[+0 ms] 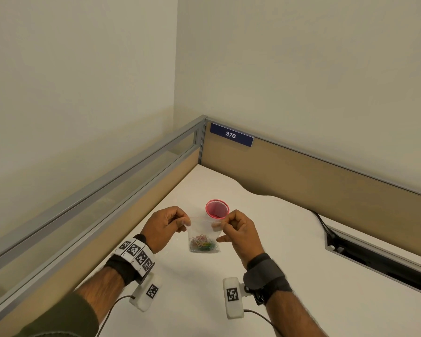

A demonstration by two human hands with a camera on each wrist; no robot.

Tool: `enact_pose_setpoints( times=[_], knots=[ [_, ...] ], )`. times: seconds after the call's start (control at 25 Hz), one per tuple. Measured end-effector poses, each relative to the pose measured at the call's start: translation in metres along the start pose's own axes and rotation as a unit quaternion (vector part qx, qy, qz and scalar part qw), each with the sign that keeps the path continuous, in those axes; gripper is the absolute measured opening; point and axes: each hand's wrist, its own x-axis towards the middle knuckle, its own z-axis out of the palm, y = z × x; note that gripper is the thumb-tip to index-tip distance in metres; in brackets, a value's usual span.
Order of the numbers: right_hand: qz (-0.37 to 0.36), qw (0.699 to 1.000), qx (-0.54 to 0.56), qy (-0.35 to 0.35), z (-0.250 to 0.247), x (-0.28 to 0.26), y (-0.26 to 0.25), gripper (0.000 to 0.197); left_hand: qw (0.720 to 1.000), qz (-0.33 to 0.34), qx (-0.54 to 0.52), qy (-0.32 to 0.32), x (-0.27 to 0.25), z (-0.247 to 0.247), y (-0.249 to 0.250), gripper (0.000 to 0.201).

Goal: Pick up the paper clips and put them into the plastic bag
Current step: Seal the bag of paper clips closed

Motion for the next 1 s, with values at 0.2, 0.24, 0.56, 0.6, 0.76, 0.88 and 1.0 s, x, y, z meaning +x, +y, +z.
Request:
enact_pose_setpoints(
  times=[0.2,0.24,0.56,0.6,0.76,0.88,1.0],
  knots=[
    [-0.018,1.0,-0.007,0.005,0.013,0.006,-0.004,0.01,0.986,-0.128,-0.084,0.068,-0.009,0.01,-0.039,0.038],
    [-0.022,1.0,-0.008,0.003,0.015,0.007,-0.006,0.011,0.972,-0.195,-0.123,0.056,-0.01,0.017,-0.046,0.042],
    [-0.011,0.997,0.05,-0.05,0.008,-0.002,-0.012,0.012,0.876,-0.351,-0.327,-0.049,-0.018,0.053,-0.025,0.032],
    [0.004,0.997,0.06,-0.044,0.004,-0.003,-0.01,0.009,0.878,-0.337,-0.339,-0.027,-0.014,0.054,-0.023,0.03],
    [0.131,0.988,0.079,0.037,0.0,-0.007,0.004,0.019,0.88,-0.309,-0.361,0.004,0.002,0.052,-0.016,0.033],
    [0.233,0.965,0.124,0.012,0.006,-0.01,0.012,0.049,0.895,-0.278,-0.348,-0.028,0.008,0.052,-0.013,0.039],
    [0.241,0.961,0.13,-0.029,0.012,-0.011,0.016,0.043,0.908,-0.245,-0.337,-0.036,0.01,0.051,-0.008,0.039]
  ],
)
